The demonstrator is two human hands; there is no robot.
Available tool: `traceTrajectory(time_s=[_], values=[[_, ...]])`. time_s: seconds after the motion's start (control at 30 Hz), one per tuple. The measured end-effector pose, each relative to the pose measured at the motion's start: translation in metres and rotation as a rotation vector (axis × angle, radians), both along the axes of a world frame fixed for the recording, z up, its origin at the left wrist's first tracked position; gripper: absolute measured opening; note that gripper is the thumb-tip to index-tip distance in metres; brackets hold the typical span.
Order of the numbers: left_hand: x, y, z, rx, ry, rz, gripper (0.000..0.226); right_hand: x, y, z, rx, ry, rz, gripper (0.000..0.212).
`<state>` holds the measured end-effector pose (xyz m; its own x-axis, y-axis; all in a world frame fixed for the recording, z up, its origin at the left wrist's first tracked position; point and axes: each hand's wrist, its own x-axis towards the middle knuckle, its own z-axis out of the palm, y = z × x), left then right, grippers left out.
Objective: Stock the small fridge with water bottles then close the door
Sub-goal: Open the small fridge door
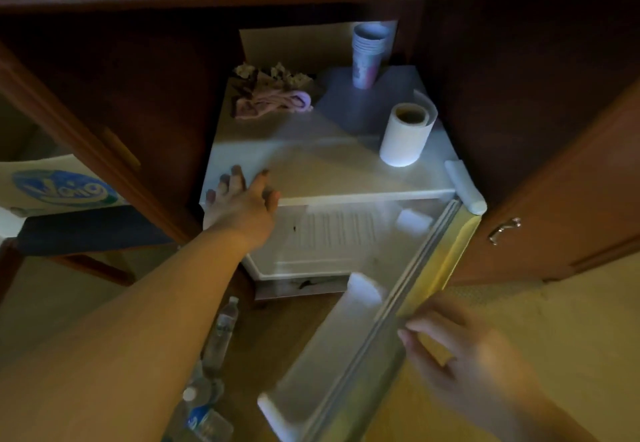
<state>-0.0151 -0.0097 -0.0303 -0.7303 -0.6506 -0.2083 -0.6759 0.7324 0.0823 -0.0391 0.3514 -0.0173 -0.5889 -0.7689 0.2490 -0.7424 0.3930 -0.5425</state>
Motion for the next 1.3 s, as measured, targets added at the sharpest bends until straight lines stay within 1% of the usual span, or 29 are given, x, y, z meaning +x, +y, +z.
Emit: traceTrajectory(time_s=[0.03, 0.07, 0.17, 0.2, 0.23, 0.33, 0.43, 0.57, 0.67, 0.93, 1.1, 1.3], values=[[0.001, 0.003, -0.002, -0.011, -0.032, -0.007, 0.058, 0.002, 0.004, 0.004, -0.027, 0.001, -0.082, 0.006], [0.003, 0.006, -0.003, -0.022, -0.048, -0.013, 0.060, 0.003, 0.006, 0.006, -0.016, -0.016, -0.163, 0.015], [0.009, 0.024, -0.006, -0.083, 0.014, -0.070, 0.064, 0.002, 0.005, 0.006, 0.154, -0.130, -0.385, 0.071], [0.011, 0.031, -0.007, -0.101, 0.035, -0.103, 0.065, 0.002, 0.002, 0.007, 0.207, -0.172, -0.438, 0.082], [0.012, 0.039, -0.009, -0.109, 0.045, -0.135, 0.066, 0.000, -0.001, 0.007, 0.250, -0.208, -0.476, 0.088], [0.007, 0.063, -0.014, -0.105, 0.026, -0.182, 0.071, -0.008, -0.004, 0.005, 0.379, -0.205, -0.568, 0.085], [0.001, 0.078, -0.022, -0.102, 0.011, -0.145, 0.074, -0.012, 0.001, -0.001, 0.488, -0.197, -0.643, 0.085], [0.001, 0.082, -0.033, -0.162, 0.089, -0.112, 0.077, -0.017, 0.014, -0.011, 0.624, -0.156, -0.663, 0.096], [0.000, 0.084, -0.036, -0.169, 0.083, -0.106, 0.082, -0.030, 0.028, -0.018, 0.690, -0.097, -0.647, 0.100], [0.000, 0.089, -0.034, -0.157, 0.082, -0.101, 0.104, -0.066, 0.048, -0.020, 0.769, -0.010, -0.633, 0.106], [-0.003, 0.091, -0.028, -0.132, 0.075, -0.091, 0.110, -0.081, 0.064, -0.017, 0.811, -0.002, -0.546, 0.106], [-0.004, 0.086, -0.023, -0.090, 0.038, -0.093, 0.110, -0.084, 0.067, -0.018, 0.836, 0.012, -0.522, 0.109]])
